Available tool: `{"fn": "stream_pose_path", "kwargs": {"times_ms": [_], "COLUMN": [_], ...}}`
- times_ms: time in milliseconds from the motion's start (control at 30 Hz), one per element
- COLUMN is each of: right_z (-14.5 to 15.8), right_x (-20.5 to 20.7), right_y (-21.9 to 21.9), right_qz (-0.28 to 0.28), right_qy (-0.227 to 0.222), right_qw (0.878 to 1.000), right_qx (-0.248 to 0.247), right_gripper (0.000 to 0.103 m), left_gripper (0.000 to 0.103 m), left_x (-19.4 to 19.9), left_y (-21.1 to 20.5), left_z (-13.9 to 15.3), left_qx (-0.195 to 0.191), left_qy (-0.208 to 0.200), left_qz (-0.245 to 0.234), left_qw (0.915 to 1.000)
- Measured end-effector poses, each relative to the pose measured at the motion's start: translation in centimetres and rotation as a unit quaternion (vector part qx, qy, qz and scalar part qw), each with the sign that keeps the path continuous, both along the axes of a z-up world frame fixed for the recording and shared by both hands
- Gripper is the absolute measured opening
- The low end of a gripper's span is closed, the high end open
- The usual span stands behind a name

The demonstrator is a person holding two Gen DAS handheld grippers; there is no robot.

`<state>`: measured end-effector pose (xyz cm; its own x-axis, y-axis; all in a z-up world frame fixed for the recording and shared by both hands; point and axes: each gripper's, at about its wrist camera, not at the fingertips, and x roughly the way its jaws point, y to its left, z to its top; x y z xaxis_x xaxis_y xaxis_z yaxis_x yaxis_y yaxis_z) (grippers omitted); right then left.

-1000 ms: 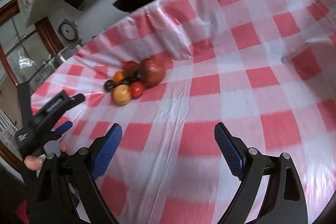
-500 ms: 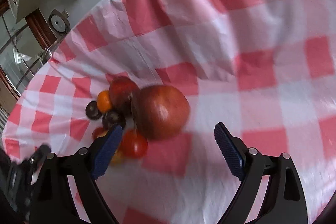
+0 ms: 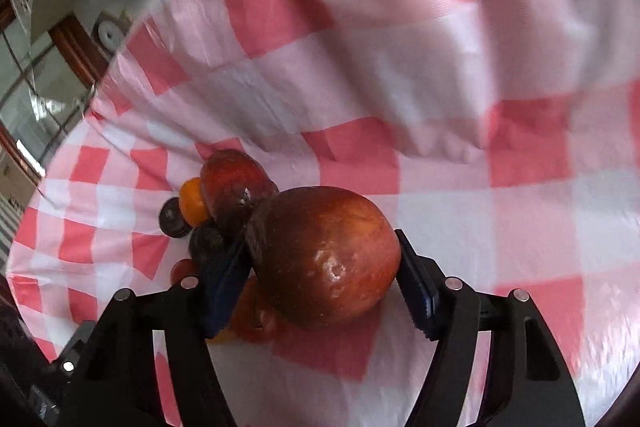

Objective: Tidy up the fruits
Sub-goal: 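Grasp the large red apple with the right tool while the left tool grasps the yellow round fruit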

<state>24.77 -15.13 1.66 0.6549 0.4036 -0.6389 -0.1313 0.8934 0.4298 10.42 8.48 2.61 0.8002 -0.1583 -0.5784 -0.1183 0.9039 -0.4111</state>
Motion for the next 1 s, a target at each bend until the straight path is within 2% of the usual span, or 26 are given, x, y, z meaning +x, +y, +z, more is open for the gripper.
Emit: {"fn": "stream_pose_path", "kwargs": {"times_ms": [133,300,433,533,633,700,833,933,1000], "right_z": [-0.3,-0.8,-1.1,-1.6,-1.5,-1.5,-1.6,-1.5,-1.4], "right_x": [-4.5,-10.4,-10.6,-10.1,-10.1,-10.0,-10.1,-10.0,-10.0], "right_y": [-3.7,-7.9,-9.0,-9.5,-9.5,-9.4,-9.5,-9.3,-9.0], "right_qz": [-0.061,-0.122,-0.144,-0.149,-0.15,-0.15,-0.154,-0.15,-0.147], "right_qy": [0.004,-0.006,-0.005,0.009,0.008,0.009,0.01,0.008,0.004], "right_qw": [0.997,0.987,0.982,0.978,0.978,0.978,0.978,0.979,0.98], "right_qx": [0.047,0.106,0.126,0.144,0.146,0.145,0.144,0.14,0.134], "right_gripper": [0.068,0.068,0.068,0.068,0.068,0.068,0.068,0.068,0.068], "left_gripper": [0.101,0.101,0.101,0.094,0.086,0.084,0.073,0.07,0.053], "left_x": [0.0,-0.4,-0.4,0.3,1.8,3.0,5.8,7.3,7.6], "left_y": [-1.3,-3.2,-5.0,-6.1,-7.5,-8.1,-9.4,-10.0,-10.1], "left_z": [0.0,0.0,-0.2,-0.7,-1.1,-1.3,-1.9,-2.1,-2.1], "left_qx": [0.006,0.026,0.057,0.05,0.072,0.073,0.08,0.092,0.098], "left_qy": [0.001,0.006,0.019,0.042,0.064,0.074,0.1,0.104,0.103], "left_qz": [-0.043,-0.071,-0.076,-0.075,-0.063,-0.055,-0.054,-0.046,-0.048], "left_qw": [0.9991,0.9971,0.9953,0.9951,0.9934,0.993,0.9903,0.9892,0.9887]}}
